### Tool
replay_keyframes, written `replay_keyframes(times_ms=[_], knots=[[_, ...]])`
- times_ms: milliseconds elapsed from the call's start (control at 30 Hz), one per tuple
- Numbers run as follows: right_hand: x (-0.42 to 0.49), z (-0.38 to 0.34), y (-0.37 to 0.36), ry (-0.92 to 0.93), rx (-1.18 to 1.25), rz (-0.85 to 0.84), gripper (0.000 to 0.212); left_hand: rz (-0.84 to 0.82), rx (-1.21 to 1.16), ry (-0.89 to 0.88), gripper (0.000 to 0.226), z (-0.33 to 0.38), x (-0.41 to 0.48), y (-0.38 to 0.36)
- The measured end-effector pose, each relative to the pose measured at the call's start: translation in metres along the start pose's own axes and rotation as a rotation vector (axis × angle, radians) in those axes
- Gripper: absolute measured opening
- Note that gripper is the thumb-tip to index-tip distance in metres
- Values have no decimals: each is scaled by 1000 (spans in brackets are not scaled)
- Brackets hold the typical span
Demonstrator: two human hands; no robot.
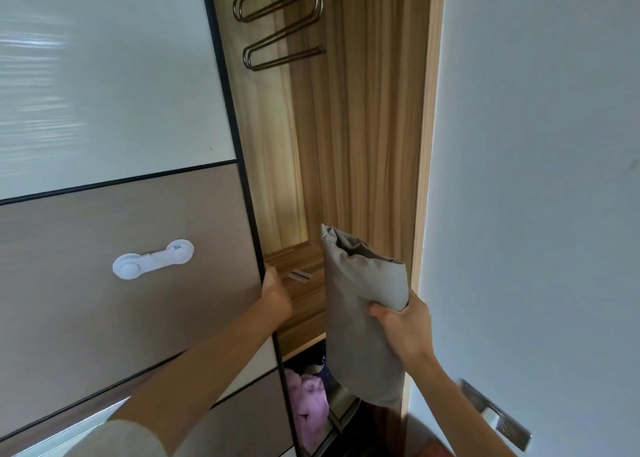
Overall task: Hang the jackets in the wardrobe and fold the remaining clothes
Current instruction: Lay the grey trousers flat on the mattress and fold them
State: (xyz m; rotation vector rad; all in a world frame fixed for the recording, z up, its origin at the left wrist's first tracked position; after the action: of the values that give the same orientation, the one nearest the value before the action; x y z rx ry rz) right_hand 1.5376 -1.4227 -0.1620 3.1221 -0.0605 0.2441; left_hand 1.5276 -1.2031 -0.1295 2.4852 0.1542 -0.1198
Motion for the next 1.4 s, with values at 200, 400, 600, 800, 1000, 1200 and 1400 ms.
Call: replay_keyframes(times_ms=[200,400,600,800,1000,1200,1400], knots=[[-37,-9,-30,1,6,-12,45,-139,-113,243,55,-44,-52,-57],[-75,-24,-66,5,32,-68,37,86,203,215,56,-58,-98,-91],[-109,-26,-99,15,19,-111,33,94,-175,233,39,-63,-114,-177],[-125,-18,-136,-43,33,-141,32,9,-870,500,43,-102,-159,-224],[-131,-16,-178,-81,22,-168,27,-66,-974,800,33,-144,-206,-251],[-125,-26,-237,-80,64,-280,28,-6,-1167,1009,19,-162,-232,-281],[-106,-33,-301,-90,160,-453,32,-248,-1097,853,28,-159,-203,-295]])
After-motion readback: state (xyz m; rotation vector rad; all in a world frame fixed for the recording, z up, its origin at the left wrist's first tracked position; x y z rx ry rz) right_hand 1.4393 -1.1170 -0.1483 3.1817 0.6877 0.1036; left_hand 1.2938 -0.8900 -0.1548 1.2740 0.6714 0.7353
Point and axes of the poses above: each hand's wrist, its own x-axis towards the middle knuckle, its own y-axis out of the back of the hand, z = x × y, the point moved 10 cm from there along x, towards the middle knuckle, and after that the axes turned 8 degrees about x, right-handed, at the moved point
